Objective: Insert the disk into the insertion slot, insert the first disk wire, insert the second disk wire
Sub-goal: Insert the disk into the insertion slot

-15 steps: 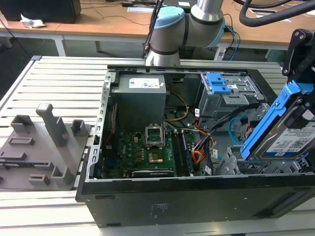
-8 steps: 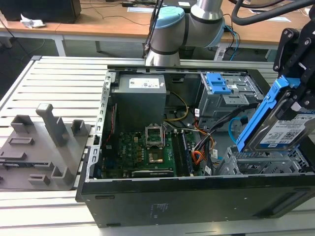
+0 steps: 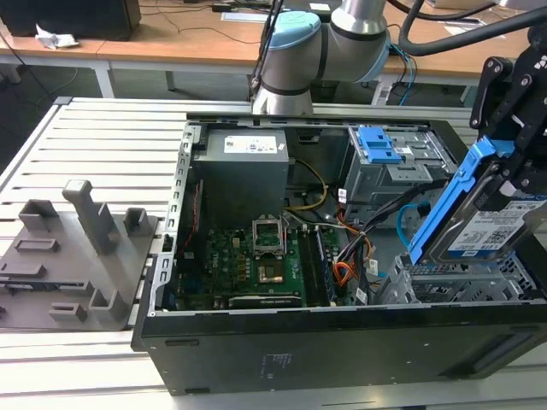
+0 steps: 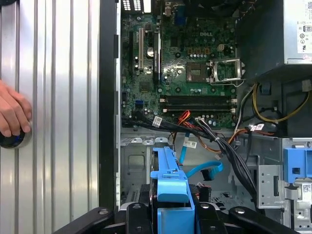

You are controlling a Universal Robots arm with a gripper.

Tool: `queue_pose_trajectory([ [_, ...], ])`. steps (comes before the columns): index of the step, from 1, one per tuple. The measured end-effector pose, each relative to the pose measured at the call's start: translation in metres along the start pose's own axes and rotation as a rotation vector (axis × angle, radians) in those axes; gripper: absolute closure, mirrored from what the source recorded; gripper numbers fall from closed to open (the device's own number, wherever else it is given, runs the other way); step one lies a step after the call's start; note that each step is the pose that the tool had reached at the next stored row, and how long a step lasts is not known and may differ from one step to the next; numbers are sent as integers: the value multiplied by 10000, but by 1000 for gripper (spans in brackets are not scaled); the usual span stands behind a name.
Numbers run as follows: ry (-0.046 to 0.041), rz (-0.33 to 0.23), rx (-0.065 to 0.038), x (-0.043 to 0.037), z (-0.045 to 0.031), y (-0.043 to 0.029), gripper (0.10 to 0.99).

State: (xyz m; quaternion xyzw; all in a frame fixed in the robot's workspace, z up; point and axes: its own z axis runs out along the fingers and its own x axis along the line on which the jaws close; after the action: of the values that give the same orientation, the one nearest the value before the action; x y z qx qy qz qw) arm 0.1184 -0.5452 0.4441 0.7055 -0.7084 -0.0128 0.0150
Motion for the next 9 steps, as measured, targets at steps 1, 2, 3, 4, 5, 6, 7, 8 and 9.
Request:
queue_pose_trajectory([
  [1, 1, -8, 1, 1, 12, -1, 718],
  [2, 0, -15, 1, 2, 27, -2, 718],
  [3, 0, -19, 0, 4, 42, -2, 718],
  [4, 2, -23, 0, 5, 62, -3, 718],
  [5, 1, -22, 0, 5, 80, 2, 718],
  [6, 1, -21, 1, 5, 92, 4, 718],
  [7, 0, -21, 0, 5, 99, 5, 718],
  [8, 1, -22, 1, 5, 116, 5, 718],
  [9, 3, -22, 0, 5, 126, 5, 718],
])
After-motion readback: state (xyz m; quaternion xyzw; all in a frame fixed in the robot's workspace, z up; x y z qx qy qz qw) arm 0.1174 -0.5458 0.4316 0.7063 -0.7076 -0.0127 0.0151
